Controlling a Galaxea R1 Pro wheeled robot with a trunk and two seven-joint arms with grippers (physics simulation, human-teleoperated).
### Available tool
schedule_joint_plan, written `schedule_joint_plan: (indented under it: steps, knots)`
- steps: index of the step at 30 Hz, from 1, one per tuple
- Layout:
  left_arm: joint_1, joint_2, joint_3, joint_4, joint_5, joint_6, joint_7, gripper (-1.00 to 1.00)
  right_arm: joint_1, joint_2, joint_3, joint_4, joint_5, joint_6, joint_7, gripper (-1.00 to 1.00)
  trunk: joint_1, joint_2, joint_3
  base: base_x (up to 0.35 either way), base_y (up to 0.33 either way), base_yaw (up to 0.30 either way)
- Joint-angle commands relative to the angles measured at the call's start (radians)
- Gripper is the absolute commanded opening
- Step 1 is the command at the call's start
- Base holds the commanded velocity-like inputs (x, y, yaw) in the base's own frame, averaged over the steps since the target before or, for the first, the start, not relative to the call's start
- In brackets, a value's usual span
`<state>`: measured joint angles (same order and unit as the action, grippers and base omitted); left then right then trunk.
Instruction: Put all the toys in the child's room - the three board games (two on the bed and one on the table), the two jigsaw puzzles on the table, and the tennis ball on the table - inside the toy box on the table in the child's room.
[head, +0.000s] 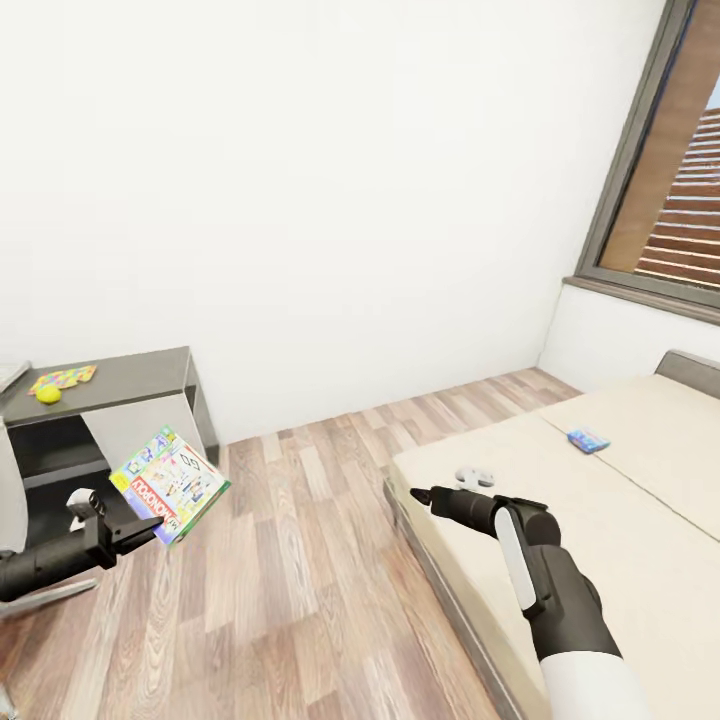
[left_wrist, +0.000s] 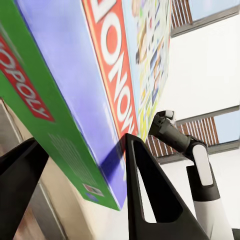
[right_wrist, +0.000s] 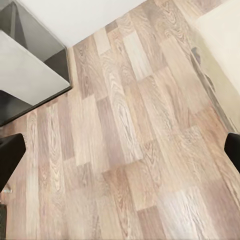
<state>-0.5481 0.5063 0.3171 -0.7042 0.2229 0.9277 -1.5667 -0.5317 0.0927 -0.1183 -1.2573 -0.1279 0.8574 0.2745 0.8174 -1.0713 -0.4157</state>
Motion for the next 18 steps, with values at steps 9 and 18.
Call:
schedule_joint_plan:
  steps: [9,18]
  knots:
    - [-0.001,0.0,-0.001,0.0,0.001,0.01,-0.004,-1.0,-0.001,0.001,-0.003,-0.001,-0.004,0.005,0.002,1.0,0.001,-0.001,-0.001,0.323,0.0,0.292]
    - [-0.001,0.0,-0.001,0.0,0.001,0.01,-0.004,-1.0,-0.001,0.001,-0.003,-0.001,-0.004,0.005,0.002,1.0,0.001,-0.001,-0.001,0.322,0.015,0.292]
